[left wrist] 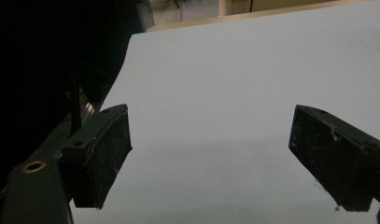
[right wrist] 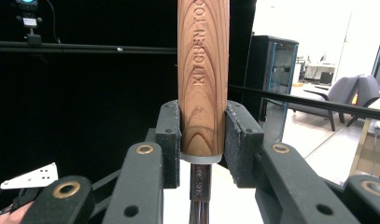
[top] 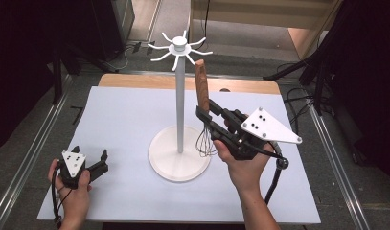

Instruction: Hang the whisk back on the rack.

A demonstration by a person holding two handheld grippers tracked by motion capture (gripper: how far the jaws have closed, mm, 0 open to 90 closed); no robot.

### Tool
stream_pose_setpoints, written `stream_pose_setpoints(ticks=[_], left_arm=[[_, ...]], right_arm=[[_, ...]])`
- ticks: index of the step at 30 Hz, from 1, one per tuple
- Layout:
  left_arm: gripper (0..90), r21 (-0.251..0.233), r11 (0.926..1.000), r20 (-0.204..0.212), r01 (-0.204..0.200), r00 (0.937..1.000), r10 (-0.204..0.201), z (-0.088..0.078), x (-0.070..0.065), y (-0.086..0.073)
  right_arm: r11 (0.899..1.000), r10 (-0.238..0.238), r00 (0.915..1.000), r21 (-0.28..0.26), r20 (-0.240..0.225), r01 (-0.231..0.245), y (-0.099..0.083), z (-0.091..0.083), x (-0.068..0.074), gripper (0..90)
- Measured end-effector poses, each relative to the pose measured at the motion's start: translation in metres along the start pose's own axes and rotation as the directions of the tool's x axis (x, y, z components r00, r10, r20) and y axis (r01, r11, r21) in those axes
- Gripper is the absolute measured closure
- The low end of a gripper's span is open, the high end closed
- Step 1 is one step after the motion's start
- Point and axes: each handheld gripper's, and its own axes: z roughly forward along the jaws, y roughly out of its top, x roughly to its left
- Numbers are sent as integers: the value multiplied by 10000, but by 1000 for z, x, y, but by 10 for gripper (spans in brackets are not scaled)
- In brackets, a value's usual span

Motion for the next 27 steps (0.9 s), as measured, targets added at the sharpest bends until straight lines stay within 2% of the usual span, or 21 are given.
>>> stream_pose_setpoints(ticks=[27], left_arm=[[135, -32, 9999, 24, -96, 10000, 96, 0, 0, 0]], right_arm=[[10000, 92, 9996, -1, 250, -92, -5, 9, 2, 712]])
